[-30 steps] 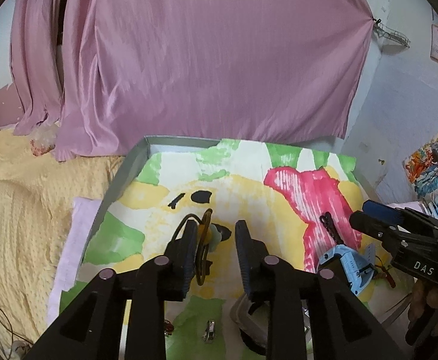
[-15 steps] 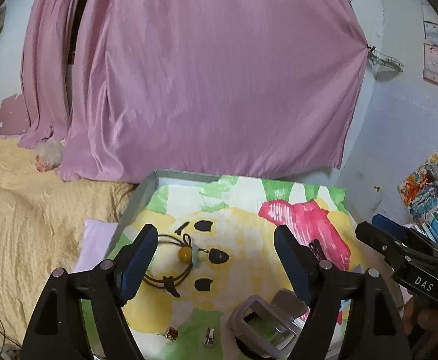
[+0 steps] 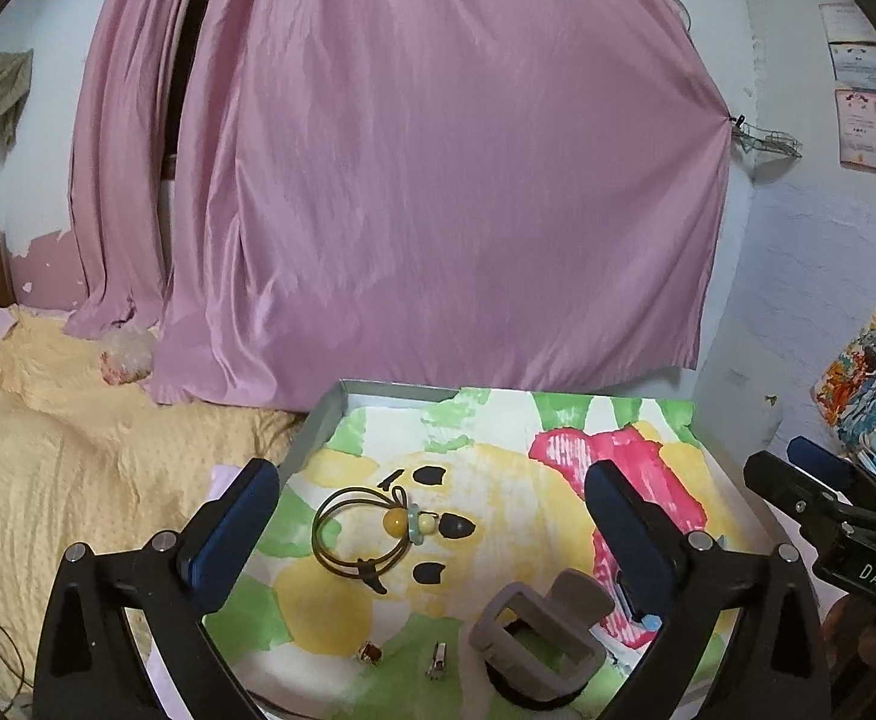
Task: Organize jewelry
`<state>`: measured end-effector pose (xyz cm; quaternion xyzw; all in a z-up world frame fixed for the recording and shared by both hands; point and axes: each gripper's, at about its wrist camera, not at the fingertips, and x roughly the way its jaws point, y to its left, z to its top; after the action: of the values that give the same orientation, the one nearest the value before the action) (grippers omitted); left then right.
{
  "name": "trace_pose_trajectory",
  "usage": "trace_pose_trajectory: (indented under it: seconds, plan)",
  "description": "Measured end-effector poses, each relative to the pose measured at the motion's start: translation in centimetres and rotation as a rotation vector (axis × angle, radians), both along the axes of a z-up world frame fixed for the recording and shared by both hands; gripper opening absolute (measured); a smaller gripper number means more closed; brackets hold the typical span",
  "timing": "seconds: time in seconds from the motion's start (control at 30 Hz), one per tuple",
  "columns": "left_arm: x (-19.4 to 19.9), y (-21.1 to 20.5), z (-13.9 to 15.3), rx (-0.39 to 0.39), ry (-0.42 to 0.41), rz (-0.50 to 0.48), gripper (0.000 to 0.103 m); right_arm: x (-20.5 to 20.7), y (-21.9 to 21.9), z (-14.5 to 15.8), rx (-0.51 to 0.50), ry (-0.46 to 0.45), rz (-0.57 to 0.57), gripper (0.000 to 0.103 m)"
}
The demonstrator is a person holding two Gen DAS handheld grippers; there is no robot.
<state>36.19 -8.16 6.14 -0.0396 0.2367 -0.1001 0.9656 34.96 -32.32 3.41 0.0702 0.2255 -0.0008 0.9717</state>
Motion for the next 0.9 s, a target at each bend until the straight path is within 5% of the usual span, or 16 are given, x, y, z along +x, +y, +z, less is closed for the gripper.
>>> trace_pose_trajectory:
  seconds: [0.9]
  plan:
    - [-11.8,3.3,1.1,-0.039,-0.119,0.053,0.103,-11.6,1.3,1.9,-0.029,-0.120,-0.051,0.096]
